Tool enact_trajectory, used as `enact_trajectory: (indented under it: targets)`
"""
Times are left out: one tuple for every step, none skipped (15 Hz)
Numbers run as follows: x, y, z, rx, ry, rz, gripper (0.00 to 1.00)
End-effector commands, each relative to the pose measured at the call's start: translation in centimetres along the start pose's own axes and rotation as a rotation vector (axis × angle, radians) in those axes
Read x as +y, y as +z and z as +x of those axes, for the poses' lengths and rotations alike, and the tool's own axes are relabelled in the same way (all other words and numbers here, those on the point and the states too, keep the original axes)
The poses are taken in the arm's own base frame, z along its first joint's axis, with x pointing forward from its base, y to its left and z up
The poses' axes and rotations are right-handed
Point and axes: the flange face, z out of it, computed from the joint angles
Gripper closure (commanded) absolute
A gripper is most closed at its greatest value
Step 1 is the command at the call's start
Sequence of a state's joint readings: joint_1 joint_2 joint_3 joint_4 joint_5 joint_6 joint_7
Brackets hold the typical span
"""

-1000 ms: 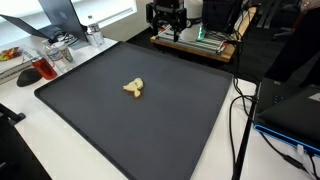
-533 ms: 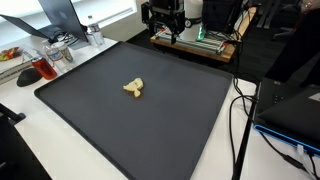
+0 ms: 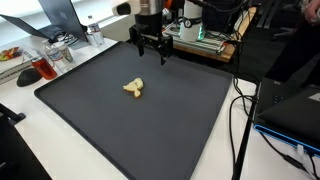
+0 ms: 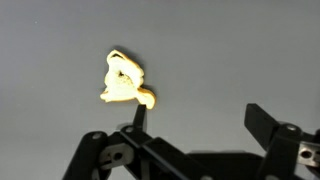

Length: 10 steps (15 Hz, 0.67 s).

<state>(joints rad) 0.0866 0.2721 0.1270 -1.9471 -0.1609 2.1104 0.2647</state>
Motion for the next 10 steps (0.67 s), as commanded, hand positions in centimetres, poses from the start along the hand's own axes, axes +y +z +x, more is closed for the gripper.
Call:
enact_trajectory:
  targets:
    - [0.9, 2.3, 3.4, 0.001, -0.067, 0.003, 0.0]
    - [1.3, 2.9, 3.9, 0.009, -0.092, 0.01, 0.0]
    - [1.7, 3.6, 4.4, 0.013, -0.109, 0.017, 0.0]
    - [2.1, 4.4, 4.8, 0.012, -0.117, 0.031, 0.0]
    - [2.4, 5.1, 5.1, 0.018, -0.129, 0.041, 0.0]
    - [2.5, 5.8, 5.4, 0.022, -0.145, 0.049, 0.0]
    - [2.7, 6.6, 5.6, 0.026, -0.16, 0.048, 0.0]
    - [2.8, 7.5, 5.9, 0.027, -0.169, 0.048, 0.0]
    - [3.0, 8.3, 6.1, 0.023, -0.172, 0.045, 0.0]
    - [3.1, 9.3, 6.1, 0.002, -0.162, 0.042, 0.0]
